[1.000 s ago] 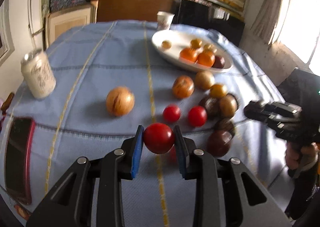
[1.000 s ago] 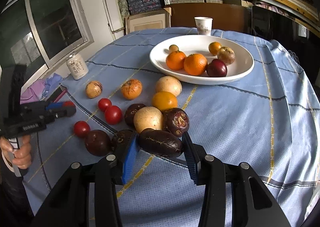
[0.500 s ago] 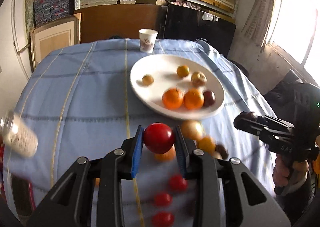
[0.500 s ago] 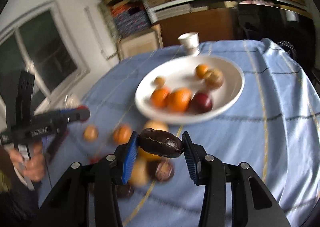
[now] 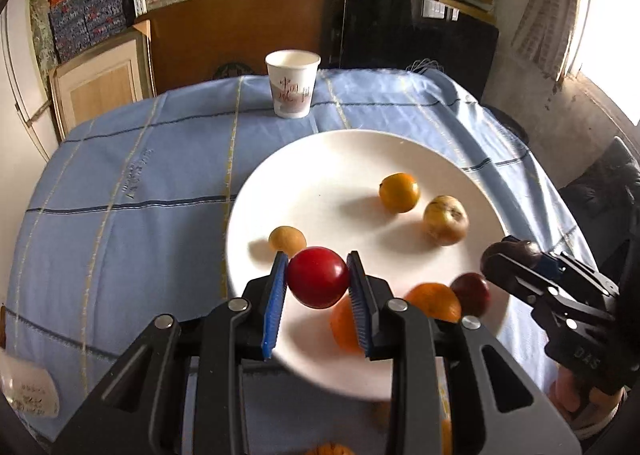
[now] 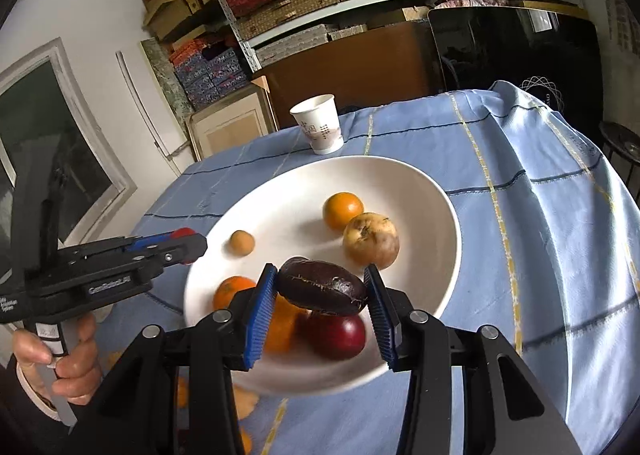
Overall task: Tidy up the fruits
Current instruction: 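Carry the tomato and purple fruit onto the white plate and open both tools, then pull both open tools back from the plate toward the fruit cluster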
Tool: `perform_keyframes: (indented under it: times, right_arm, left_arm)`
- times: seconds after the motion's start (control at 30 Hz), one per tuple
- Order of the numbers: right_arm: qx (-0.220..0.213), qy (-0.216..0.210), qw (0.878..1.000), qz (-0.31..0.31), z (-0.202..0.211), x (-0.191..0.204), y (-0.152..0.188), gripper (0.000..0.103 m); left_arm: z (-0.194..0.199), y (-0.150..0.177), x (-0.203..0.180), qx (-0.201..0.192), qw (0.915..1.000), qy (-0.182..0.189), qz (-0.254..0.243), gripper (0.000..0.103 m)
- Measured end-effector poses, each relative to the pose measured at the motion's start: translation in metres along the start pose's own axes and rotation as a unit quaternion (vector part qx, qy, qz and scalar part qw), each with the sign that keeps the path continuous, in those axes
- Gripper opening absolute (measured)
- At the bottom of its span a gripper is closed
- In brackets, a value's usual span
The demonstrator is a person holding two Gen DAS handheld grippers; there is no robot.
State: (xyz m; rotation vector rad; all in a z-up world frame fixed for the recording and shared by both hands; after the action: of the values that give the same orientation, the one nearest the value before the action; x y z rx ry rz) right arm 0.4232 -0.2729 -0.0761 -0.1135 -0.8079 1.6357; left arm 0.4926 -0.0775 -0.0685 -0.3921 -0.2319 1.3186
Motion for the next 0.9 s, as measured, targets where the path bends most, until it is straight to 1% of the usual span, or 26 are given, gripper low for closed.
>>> perform_keyframes:
  times: [0.07, 0.1, 0.13, 0.2, 0.27, 0.33, 0.47, 0.57, 0.6, 0.67, 0.73, 0.8, 0.87, 0.9]
  right_arm:
    - [0.003, 0.004, 1.0, 0.002, -0.005, -0.004, -0.004, 0.047]
    - [0.001, 0.004, 1.0, 0.001, -0.005, -0.005, -0.006, 0.048]
    - [0.0, -0.001, 1.0, -0.001, -0.005, -0.005, -0.009, 0.053]
    - [0.0, -0.009, 1.0, 0.002, -0.003, -0.003, -0.012, 0.054]
    - [-0.005, -0.01, 1.0, 0.004, 0.006, 0.0, -0.012, 0.055]
    - [-0.012, -0.024, 1.0, 0.002, 0.016, 0.004, -0.011, 0.059]
    - [-0.019, -0.021, 1.0, 0.012, 0.032, 0.015, -0.001, 0.062]
    - [-0.021, -0.007, 0.999, 0.035, 0.041, 0.026, 0.018, 0.062]
    - [-0.018, -0.003, 0.999, 0.043, 0.043, 0.029, 0.026, 0.062]
    - [-0.014, -0.002, 0.998, 0.063, 0.047, 0.037, 0.043, 0.062]
    - [-0.008, 0.005, 0.997, 0.078, 0.051, 0.04, 0.065, 0.062]
    - [0.002, 0.008, 0.996, 0.084, 0.051, 0.04, 0.08, 0.062]
    - [0.019, 0.014, 0.996, 0.09, 0.049, 0.04, 0.099, 0.062]
    - [0.028, 0.016, 0.995, 0.094, 0.048, 0.041, 0.105, 0.062]
  left_arm:
    - [-0.008, -0.002, 0.001, 0.008, 1.0, -0.003, 0.001, 0.03]
    - [-0.01, -0.004, 0.001, 0.011, 0.9999, -0.012, 0.001, 0.047]
    - [-0.01, -0.004, 0.003, 0.009, 0.9997, -0.024, 0.003, 0.069]
    - [0.003, -0.005, 0.003, -0.018, 0.9987, -0.049, 0.003, 0.078]
    - [0.017, -0.002, -0.001, -0.029, 0.9984, -0.047, -0.004, 0.083]
    - [0.03, 0.005, -0.002, -0.036, 0.9982, -0.048, 0.002, 0.097]
    - [0.061, 0.035, -0.001, -0.059, 0.9969, -0.052, 0.009, 0.098]
    - [0.082, 0.07, 0.002, -0.08, 0.9949, -0.061, 0.009, 0.098]
    - [0.088, 0.086, 0.004, -0.086, 0.9945, -0.06, 0.008, 0.098]
    - [0.096, 0.109, 0.007, -0.098, 0.9941, -0.046, 0.012, 0.098]
    - [0.1, 0.137, 0.014, -0.106, 0.9933, -0.038, 0.025, 0.098]
    - [0.098, 0.159, 0.019, -0.108, 0.9929, -0.036, 0.035, 0.098]
    - [0.094, 0.178, 0.026, -0.094, 0.9937, -0.031, 0.052, 0.098]
    - [0.094, 0.188, 0.03, -0.09, 0.9938, -0.021, 0.062, 0.098]
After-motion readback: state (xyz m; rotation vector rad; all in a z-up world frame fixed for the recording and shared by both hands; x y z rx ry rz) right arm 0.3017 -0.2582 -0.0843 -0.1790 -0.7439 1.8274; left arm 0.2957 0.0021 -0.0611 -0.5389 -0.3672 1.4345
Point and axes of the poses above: each gripper's, at about its wrist camera, not at the fingertips, and z roughly against the way its jaws point, x to its left, y to its underside, the point moved 9 cm from there along -z, roughly the way its jaws point, and after that the axes turned 14 degrees about x, right-handed, at the moved point
